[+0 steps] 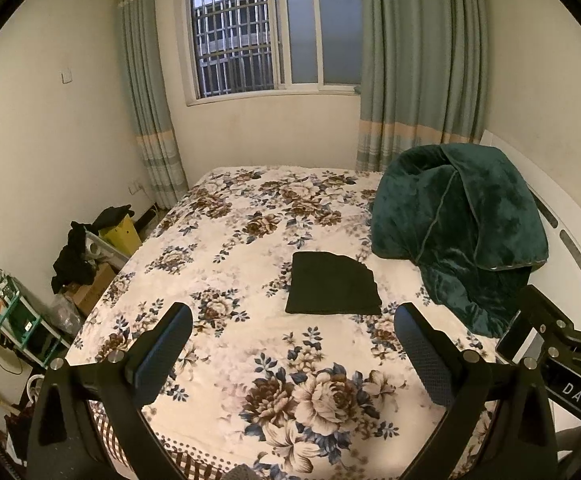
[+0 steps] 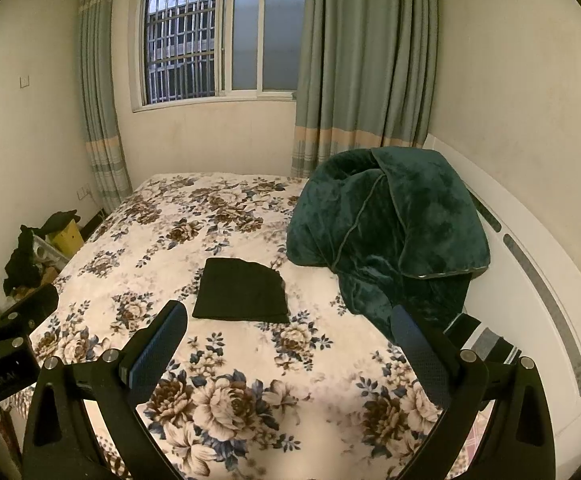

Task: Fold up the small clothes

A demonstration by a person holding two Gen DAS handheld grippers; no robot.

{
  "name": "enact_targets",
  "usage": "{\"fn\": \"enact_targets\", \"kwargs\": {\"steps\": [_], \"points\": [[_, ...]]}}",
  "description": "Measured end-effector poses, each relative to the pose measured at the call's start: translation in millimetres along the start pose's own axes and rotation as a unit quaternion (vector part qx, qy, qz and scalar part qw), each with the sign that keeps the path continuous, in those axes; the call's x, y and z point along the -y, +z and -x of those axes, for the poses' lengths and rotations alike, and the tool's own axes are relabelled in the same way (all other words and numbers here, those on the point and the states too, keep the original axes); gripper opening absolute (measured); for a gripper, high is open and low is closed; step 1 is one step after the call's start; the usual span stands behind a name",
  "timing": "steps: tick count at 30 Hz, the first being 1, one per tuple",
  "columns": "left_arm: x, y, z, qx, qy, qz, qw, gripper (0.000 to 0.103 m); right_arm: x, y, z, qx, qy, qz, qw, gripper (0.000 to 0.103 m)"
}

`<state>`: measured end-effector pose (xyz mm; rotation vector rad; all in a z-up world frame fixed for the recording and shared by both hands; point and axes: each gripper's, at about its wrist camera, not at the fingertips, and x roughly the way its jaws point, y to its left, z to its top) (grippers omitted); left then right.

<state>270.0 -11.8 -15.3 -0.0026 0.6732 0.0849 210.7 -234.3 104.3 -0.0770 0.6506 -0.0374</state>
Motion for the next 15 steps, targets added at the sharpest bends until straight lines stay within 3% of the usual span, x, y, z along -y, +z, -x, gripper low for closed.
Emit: {"fn": "enact_targets", "kwargs": {"steps": [15], "points": [[0.0,-0.8,0.6,0.001,0.002,-0.002,1.0,0.103,0.0,0.2,-0.2,0.0,0.0,0.0,1.0,0.103]]}}
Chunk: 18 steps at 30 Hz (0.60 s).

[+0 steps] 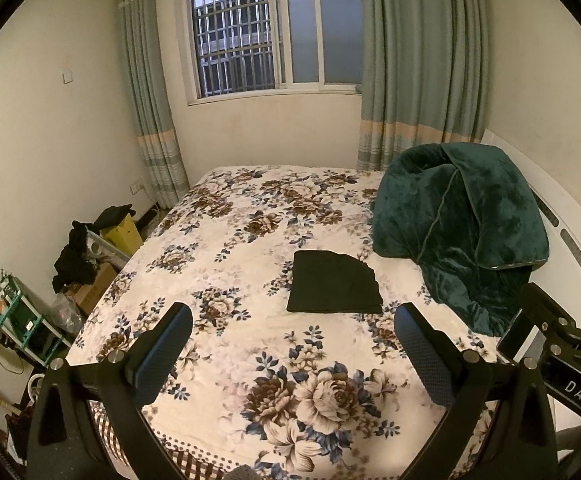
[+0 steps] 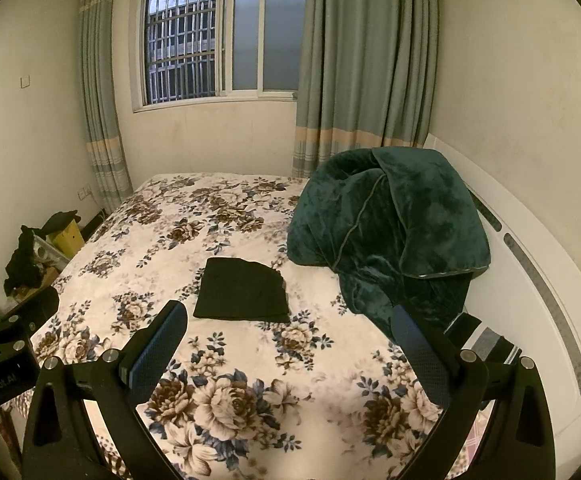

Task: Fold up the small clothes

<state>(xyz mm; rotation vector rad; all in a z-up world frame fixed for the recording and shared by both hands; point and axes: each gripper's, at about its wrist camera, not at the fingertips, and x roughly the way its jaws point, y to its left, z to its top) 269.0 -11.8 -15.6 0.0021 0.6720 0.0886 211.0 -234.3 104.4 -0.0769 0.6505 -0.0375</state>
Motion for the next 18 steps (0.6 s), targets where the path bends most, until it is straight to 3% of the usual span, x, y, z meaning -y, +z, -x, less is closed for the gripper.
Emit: {"fn": "enact_targets", "kwargs": {"steps": [18], "points": [[-5.4,-3.9,1.1,-0.001,0.003,0.0,1.0,0.103,-3.8,0.3,-4.1,0.0,0.004,-0.001,1.0,0.103]]}}
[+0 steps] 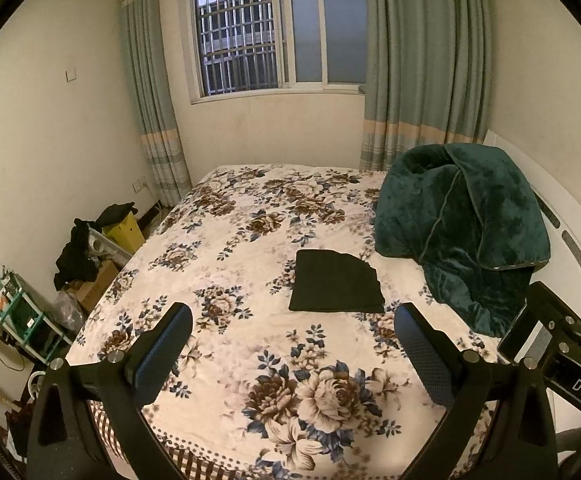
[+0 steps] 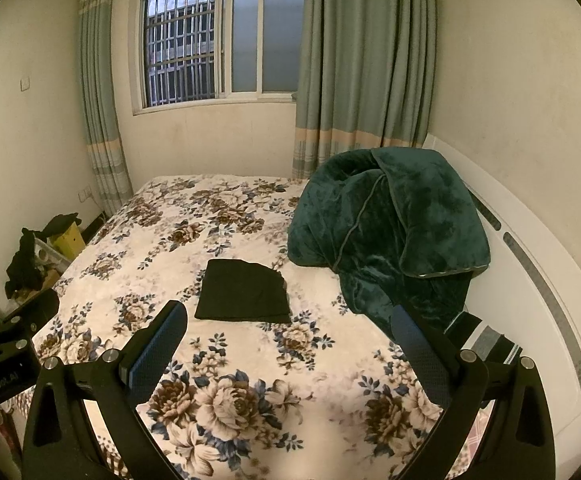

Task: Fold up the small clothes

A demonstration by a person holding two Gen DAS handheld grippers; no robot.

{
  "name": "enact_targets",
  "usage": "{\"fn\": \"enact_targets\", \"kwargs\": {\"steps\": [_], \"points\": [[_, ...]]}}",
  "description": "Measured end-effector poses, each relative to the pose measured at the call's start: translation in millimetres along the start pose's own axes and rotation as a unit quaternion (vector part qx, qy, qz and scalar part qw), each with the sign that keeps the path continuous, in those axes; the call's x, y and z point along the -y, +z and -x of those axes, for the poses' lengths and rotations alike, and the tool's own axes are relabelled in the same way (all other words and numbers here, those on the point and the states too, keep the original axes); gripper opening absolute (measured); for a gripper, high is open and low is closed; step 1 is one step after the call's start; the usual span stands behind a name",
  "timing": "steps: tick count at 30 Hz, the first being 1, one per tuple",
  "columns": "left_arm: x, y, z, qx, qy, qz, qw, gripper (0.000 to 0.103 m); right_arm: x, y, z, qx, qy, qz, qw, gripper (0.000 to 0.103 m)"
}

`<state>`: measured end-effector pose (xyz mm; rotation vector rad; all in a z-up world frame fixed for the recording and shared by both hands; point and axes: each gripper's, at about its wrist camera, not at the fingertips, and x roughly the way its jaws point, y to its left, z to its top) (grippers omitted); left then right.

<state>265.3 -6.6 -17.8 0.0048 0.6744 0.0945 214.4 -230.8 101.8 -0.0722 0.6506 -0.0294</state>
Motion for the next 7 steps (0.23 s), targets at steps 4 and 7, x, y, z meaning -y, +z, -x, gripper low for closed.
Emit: {"fn": "enact_targets", "kwargs": {"steps": [4,7], "points": [[0.3,0.1,0.0,0.0,0.001,0.0,1.0,0.103,-2.7,0.3,0.2,0.002,0.0,0.0,1.0,0.103],[2.1,-0.8,0.2,0.003,0.001,0.001,1.0,0.103,-2.1,-0.4,1.4,0.001,0.0,-0.002,1.0,0.103]]}}
